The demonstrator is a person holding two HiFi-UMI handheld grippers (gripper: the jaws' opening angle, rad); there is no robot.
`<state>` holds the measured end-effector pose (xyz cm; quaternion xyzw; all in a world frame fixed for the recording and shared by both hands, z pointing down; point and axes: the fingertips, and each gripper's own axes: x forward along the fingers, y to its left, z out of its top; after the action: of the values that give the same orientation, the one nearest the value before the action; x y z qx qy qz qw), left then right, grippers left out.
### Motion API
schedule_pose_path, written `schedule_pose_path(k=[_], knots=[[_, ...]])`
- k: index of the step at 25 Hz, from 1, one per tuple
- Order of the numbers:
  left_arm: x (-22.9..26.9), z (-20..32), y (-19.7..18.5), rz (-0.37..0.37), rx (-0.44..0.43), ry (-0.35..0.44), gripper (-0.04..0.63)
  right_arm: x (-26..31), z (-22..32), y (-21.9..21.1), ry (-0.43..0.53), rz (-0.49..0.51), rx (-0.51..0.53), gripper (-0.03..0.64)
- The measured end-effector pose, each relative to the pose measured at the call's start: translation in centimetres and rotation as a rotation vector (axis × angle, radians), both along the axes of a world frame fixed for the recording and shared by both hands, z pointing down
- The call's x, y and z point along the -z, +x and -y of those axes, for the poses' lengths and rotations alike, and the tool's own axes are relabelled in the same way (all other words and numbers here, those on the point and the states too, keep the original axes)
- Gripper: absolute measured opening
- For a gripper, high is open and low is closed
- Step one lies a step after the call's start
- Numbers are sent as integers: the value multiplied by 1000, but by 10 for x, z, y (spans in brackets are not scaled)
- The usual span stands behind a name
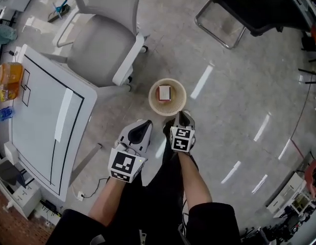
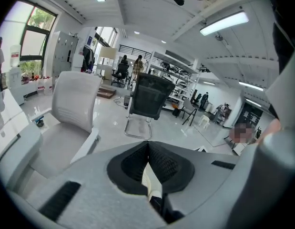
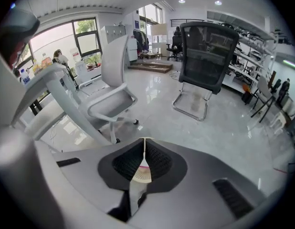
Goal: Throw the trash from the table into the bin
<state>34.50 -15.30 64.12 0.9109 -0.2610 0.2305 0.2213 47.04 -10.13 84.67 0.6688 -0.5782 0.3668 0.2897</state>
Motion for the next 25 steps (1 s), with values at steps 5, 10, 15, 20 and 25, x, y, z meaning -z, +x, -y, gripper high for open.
schedule_pose_path(k=[5,10,15,20,25], knots=[[61,12,-3,-57,1,72,8,81,2,-6,83,-26,-21,18],[116,27,-16,-113,18,142,8,162,15,-24,171,-29,-22,18],[153,36,-31,-152,26,177,8,244,23,-43,270,-53,-9,18],[177,34,-49,-174,55,200,8,311,29,-63,385,-73,30,18],[194,29,-67,-169,154,236,8,347,33,-89,463,-50,136,18]])
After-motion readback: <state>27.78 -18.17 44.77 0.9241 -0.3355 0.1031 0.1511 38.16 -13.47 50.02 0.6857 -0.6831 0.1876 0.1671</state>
